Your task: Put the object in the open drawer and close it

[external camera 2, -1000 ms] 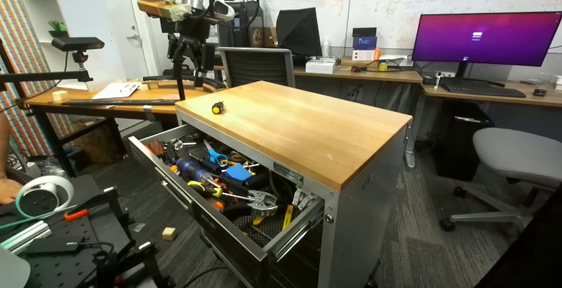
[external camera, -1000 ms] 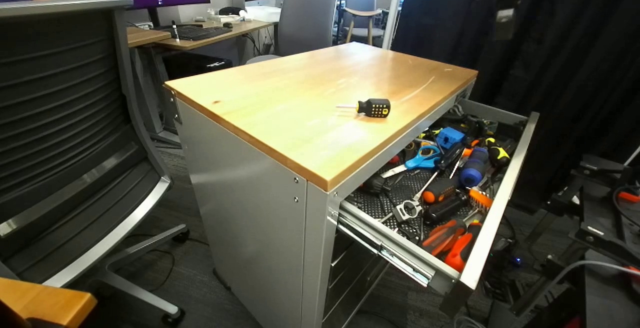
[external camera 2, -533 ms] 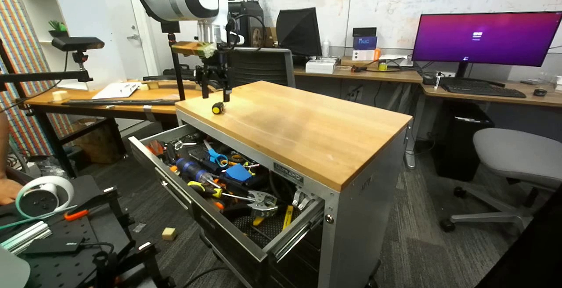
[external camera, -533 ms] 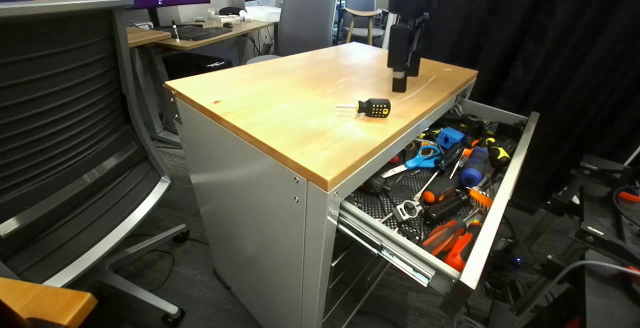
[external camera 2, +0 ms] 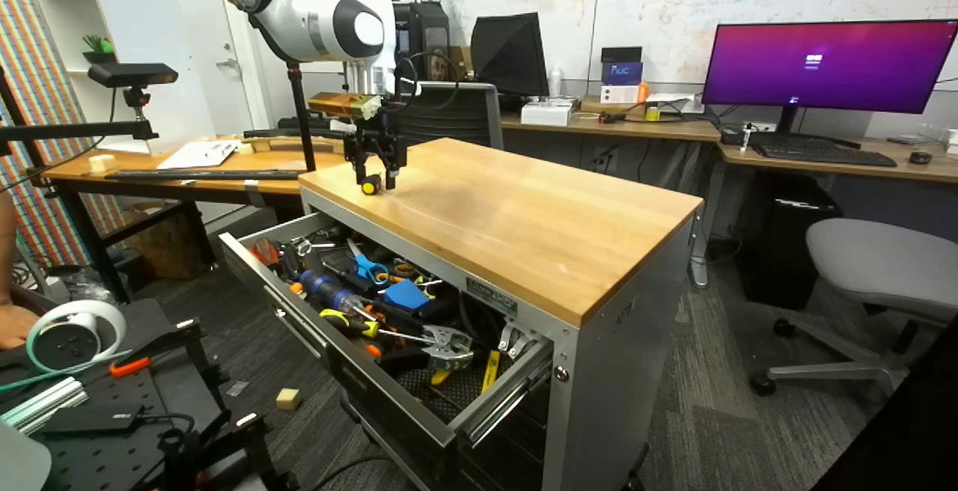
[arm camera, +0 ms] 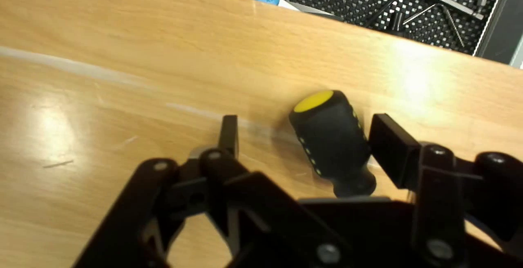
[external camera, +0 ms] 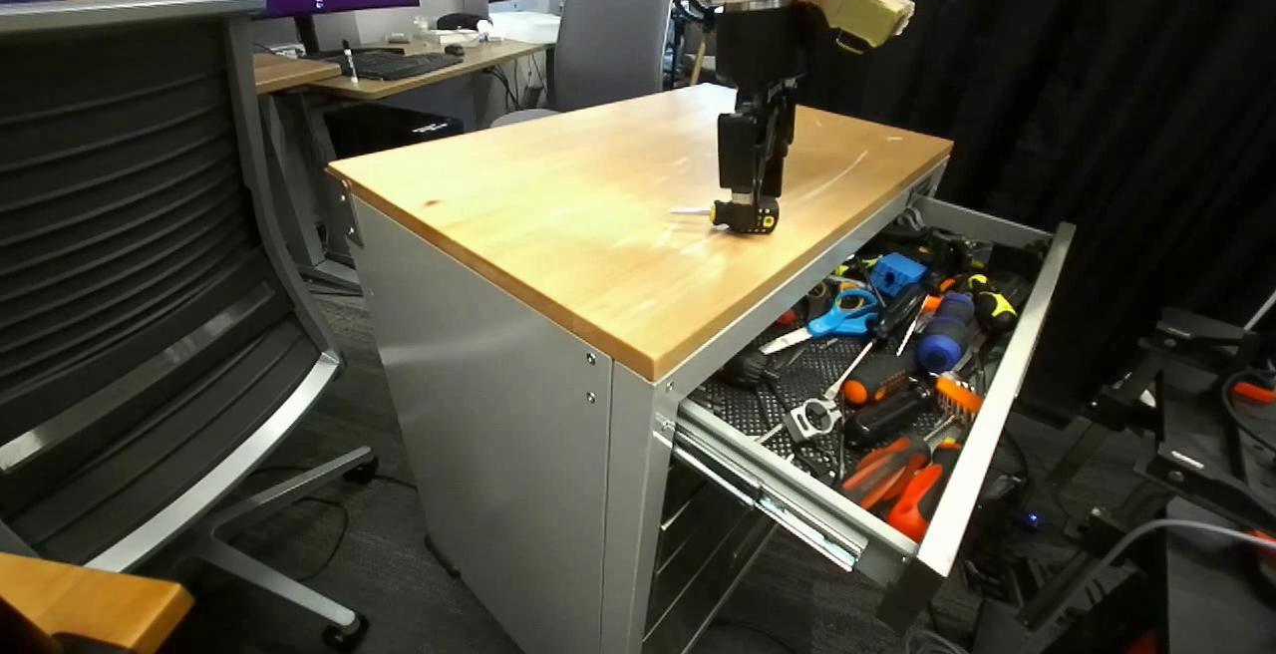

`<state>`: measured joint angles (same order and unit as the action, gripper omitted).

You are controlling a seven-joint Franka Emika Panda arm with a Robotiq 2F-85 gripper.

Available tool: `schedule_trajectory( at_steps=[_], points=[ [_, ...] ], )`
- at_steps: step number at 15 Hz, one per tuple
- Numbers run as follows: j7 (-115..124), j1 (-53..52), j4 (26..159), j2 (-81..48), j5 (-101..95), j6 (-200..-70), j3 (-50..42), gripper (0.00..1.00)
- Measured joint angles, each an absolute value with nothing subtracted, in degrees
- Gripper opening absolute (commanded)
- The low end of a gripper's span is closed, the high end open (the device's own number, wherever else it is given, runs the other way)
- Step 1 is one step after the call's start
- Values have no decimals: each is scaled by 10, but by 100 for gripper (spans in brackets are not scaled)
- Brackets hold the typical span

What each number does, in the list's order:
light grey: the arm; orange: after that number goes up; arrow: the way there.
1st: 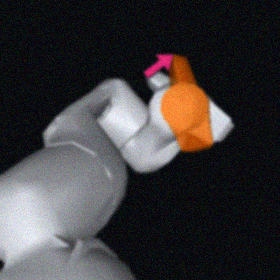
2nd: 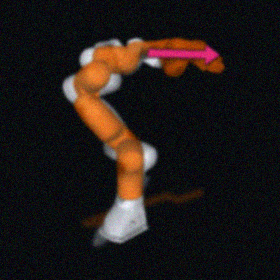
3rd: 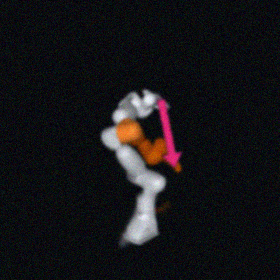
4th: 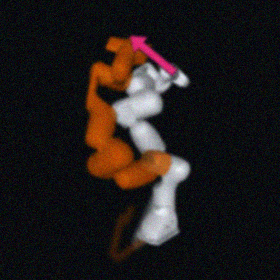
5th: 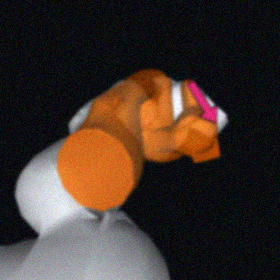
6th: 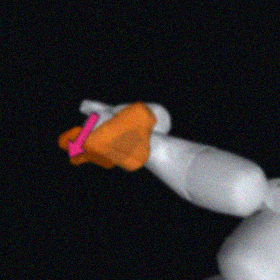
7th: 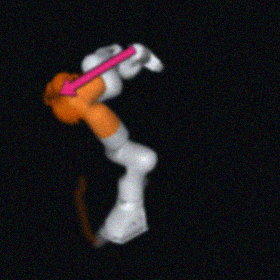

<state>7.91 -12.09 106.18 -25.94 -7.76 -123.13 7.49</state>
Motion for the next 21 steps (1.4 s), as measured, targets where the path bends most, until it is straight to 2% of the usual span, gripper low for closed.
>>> schedule_trajectory(
  at_steps=[3,4,11,16,17,19,21],
  points=[
    [79,-127,1062,-259,-76,-1231,76,27],
    [77,-127,1062,-259,-74,-1231,76,24],
    [56,-111,1078,-242,-30,-1171,76,24],
    [55,-82,1167,-180,15,-1120,72,24],
    [54,-76,1185,-168,25,-1120,72,74],
    [50,-67,1210,-148,39,-1121,72,82],
    [44,-62,1223,-135,49,-1121,71,97]
  ],
)
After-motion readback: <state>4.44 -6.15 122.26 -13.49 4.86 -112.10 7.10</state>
